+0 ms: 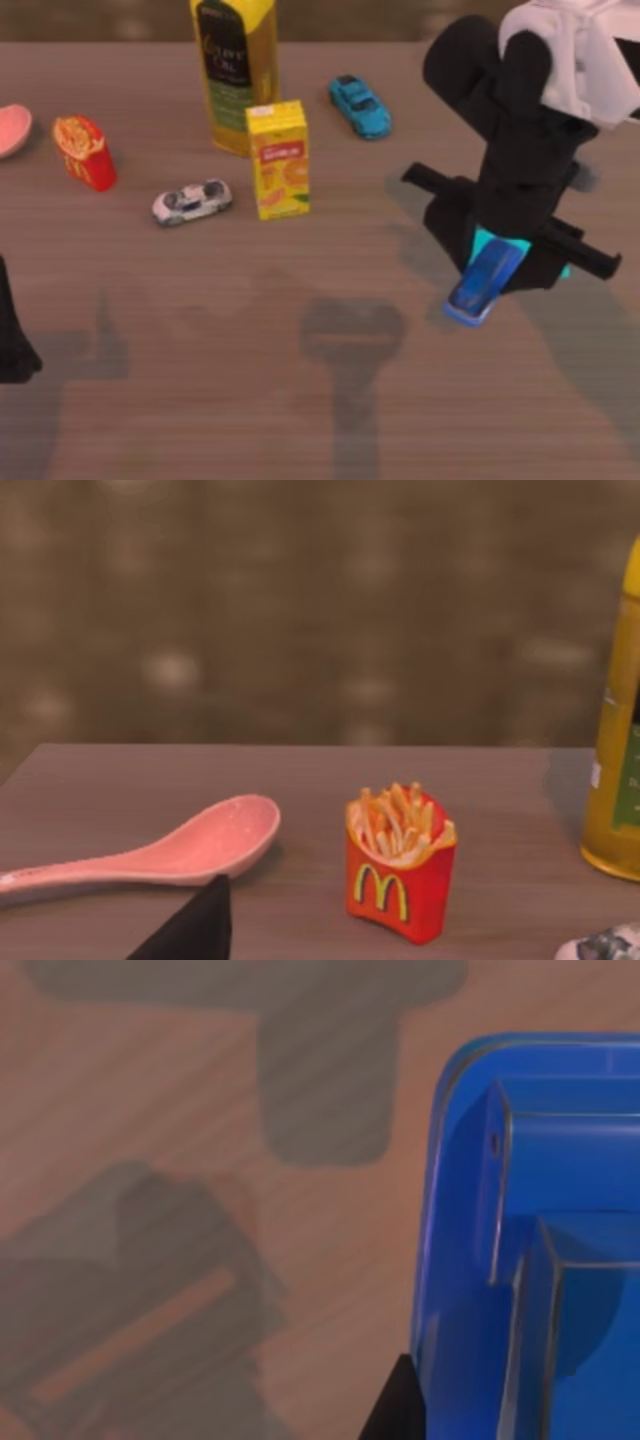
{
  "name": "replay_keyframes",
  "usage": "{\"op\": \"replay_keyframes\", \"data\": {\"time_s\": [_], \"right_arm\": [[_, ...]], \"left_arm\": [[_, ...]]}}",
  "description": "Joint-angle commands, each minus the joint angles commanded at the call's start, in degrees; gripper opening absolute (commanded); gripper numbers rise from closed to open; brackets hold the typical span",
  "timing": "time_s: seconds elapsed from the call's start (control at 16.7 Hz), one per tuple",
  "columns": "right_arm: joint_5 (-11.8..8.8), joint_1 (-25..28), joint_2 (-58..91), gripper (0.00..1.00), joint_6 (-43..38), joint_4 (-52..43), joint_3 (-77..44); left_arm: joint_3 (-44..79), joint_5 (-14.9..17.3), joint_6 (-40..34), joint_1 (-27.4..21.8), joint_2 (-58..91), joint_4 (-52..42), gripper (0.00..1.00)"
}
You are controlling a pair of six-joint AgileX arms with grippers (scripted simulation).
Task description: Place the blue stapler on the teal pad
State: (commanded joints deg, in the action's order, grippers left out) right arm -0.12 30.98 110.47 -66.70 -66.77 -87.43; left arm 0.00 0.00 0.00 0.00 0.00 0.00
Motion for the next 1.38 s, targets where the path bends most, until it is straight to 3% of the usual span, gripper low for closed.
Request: {"op": "replay_keyframes", "data": {"time_s": [0.24,0.48,1.14,1.38], "right_arm": [[0.0,-0.7,2.7,0.00,10.6,-1.7,-3.7],[0.0,-2.5,6.6,0.00,29.0,-4.3,-9.0],[0.3,-9.7,16.7,0.00,102.4,-11.6,-22.2],[0.3,-12.2,17.7,0.00,124.5,-12.3,-25.7]], "left_arm": [[0.0,0.0,0.0,0.0,0.0,0.0,1.00],[0.0,0.0,0.0,0.0,0.0,0.0,1.00],[0.0,0.0,0.0,0.0,0.0,0.0,1.00],[0.0,0.0,0.0,0.0,0.0,0.0,1.00]]}}
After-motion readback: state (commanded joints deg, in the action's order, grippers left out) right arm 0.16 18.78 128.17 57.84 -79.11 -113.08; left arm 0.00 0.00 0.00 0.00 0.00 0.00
